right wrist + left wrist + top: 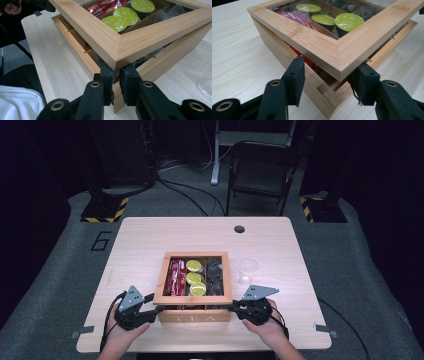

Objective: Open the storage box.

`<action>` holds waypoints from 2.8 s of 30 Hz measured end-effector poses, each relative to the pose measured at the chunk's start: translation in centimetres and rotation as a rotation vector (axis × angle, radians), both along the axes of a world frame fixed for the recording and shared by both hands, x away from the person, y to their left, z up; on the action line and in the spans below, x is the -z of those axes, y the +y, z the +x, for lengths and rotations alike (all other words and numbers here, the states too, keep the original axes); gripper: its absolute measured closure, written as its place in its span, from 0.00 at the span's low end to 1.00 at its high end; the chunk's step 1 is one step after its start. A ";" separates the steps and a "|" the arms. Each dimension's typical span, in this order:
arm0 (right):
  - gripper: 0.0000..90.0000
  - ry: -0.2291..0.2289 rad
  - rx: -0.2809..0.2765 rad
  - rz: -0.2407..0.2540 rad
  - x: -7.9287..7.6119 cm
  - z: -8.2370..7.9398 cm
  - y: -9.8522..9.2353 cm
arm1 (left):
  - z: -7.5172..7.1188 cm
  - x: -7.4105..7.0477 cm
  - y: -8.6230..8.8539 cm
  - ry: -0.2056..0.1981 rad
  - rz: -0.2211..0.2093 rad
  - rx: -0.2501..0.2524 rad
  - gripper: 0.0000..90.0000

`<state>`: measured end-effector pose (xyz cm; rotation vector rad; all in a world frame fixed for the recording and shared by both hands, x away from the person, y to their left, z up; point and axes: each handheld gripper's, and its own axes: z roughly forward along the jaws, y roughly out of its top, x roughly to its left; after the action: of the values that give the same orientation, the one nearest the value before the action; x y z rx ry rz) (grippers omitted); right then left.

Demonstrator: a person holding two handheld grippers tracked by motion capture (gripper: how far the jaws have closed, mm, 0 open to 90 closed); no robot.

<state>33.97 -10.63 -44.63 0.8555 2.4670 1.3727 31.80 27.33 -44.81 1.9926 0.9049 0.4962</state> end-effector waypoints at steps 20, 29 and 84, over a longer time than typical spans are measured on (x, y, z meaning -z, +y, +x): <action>0.58 -0.110 0.129 0.023 -3.6 0.4 -0.1 | 1.7 -3.4 -0.2 -0.007 -0.022 -0.044 0.52; 0.61 -0.183 0.129 0.043 -5.8 1.6 0.1 | 3.0 -6.2 0.1 -0.055 -0.025 -0.040 0.55; 0.71 -0.198 0.214 0.084 -9.8 5.3 0.8 | 7.3 -8.3 0.2 -0.092 -0.138 -0.127 0.66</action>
<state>39.27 -9.82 -34.78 0.9225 2.1179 1.4176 39.10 27.57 -36.55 1.7816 0.9859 0.5764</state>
